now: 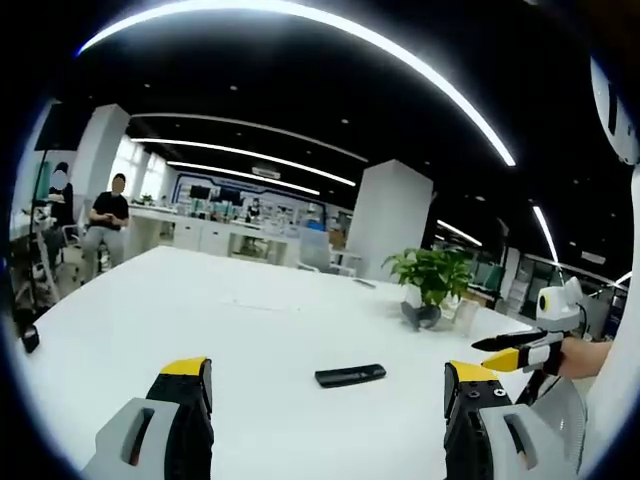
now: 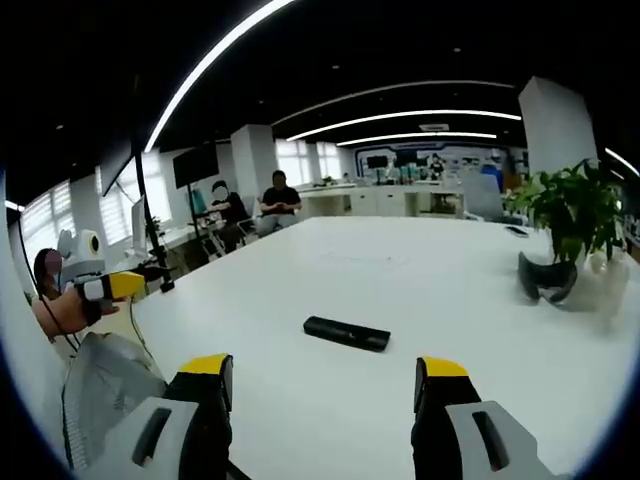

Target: Press the specified remote control buttons in sequence, fully releasing each button before pressing the next.

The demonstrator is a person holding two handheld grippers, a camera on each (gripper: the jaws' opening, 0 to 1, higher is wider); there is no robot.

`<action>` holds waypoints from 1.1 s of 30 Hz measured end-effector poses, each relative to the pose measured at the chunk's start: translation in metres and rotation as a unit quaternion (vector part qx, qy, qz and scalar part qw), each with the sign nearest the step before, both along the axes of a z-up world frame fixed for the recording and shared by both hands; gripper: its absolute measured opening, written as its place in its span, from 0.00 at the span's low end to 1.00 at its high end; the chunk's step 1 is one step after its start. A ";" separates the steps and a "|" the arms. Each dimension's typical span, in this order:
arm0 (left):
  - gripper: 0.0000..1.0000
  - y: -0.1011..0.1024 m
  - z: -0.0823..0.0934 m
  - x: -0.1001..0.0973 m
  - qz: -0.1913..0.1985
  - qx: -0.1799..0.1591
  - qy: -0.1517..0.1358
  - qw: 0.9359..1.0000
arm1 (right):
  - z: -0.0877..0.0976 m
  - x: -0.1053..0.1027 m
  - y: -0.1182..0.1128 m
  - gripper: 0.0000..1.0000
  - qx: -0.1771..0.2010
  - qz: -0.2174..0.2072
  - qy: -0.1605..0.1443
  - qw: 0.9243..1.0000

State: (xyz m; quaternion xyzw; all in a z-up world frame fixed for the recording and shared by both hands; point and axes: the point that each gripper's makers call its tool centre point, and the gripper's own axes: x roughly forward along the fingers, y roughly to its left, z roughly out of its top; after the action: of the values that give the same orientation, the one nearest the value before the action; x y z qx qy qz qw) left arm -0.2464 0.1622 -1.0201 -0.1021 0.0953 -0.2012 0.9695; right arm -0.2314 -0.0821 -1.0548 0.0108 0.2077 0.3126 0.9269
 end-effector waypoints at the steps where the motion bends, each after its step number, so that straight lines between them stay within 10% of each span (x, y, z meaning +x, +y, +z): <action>1: 0.99 0.000 0.001 0.000 0.000 0.000 -0.002 1.000 | 0.000 0.000 0.000 0.73 0.000 0.000 0.000 1.000; 33: 0.99 -0.032 -0.007 0.013 -0.072 0.019 0.023 0.997 | 0.011 -0.028 -0.040 0.71 -0.039 -0.059 -0.021 0.997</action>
State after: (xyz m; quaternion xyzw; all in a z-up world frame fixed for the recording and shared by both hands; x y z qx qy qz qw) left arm -0.2330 0.1298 -1.0274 -0.0812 0.1280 -0.2664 0.9519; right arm -0.2598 -0.1225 -1.0434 -0.0194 0.1993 0.2496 0.9474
